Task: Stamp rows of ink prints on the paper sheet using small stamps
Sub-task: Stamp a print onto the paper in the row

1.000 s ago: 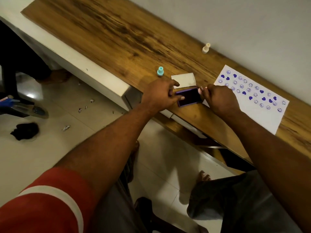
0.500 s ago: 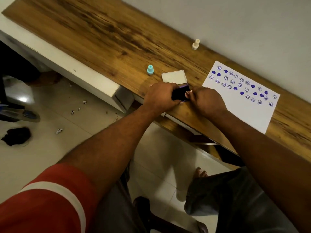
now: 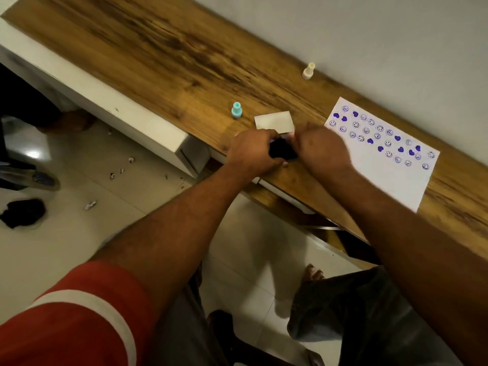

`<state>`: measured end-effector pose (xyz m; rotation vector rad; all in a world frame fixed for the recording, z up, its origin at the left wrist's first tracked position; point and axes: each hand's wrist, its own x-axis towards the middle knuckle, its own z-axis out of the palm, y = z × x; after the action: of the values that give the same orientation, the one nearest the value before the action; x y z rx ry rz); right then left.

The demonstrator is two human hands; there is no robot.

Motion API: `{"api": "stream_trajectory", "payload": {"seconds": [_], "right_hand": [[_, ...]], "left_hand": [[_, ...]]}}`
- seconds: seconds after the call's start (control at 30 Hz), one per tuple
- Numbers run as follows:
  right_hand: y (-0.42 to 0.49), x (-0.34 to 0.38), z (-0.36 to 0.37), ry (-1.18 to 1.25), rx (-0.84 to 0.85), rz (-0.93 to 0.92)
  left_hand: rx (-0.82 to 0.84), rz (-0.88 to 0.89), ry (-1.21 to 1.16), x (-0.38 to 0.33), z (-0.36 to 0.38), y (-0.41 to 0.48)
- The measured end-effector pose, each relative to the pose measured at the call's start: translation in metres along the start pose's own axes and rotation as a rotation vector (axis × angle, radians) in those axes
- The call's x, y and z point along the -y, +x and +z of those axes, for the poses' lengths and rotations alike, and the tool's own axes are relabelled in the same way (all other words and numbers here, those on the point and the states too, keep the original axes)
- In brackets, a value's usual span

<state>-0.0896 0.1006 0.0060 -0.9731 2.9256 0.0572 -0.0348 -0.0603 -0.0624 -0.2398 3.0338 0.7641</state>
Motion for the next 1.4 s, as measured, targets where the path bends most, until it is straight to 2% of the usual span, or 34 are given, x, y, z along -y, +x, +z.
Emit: {"api": "stream_trajectory", "payload": {"seconds": [0.03, 0.07, 0.2, 0.4, 0.77, 0.87, 0.93, 1.0, 1.07, 1.2, 1.4], "right_hand": [[-0.009, 0.002, 0.02, -0.033, 0.145, 0.009], [-0.015, 0.001, 0.033, -0.047, 0.193, 0.017], [-0.009, -0.001, 0.038, -0.107, 0.159, 0.026], [-0.008, 0.007, 0.033, -0.117, 0.238, 0.068], [-0.001, 0.001, 0.035, -0.083, 0.249, 0.046], [-0.003, -0.005, 0.031, -0.006, 0.182, 0.071], [-0.012, -0.015, 0.028, 0.097, 0.063, 0.148], [-0.033, -0.036, 0.024, 0.231, -0.094, 0.246], [-0.061, -0.069, 0.023, 0.313, -0.182, 0.316], [-0.121, -0.155, 0.027, 0.353, -0.176, 0.44], [-0.158, -0.233, 0.037, 0.438, -0.127, 0.643]], "left_hand": [[-0.001, 0.002, -0.01, 0.001, 0.0, 0.0], [-0.005, 0.0, -0.012, 0.002, 0.002, -0.001], [-0.012, -0.004, -0.025, 0.0, 0.003, -0.001], [0.043, -0.058, -0.07, -0.002, -0.001, 0.003], [0.065, -0.045, 0.014, -0.007, -0.002, 0.003], [0.023, 0.006, 0.077, -0.01, -0.004, 0.002], [-0.007, 0.056, 0.162, -0.013, -0.008, 0.002], [-0.032, 0.107, 0.247, -0.02, -0.012, 0.0], [-0.065, 0.159, 0.28, -0.032, -0.016, -0.001], [-0.114, 0.244, 0.186, -0.076, -0.01, -0.007], [-0.05, 0.319, 0.021, -0.166, 0.048, -0.011]]}}
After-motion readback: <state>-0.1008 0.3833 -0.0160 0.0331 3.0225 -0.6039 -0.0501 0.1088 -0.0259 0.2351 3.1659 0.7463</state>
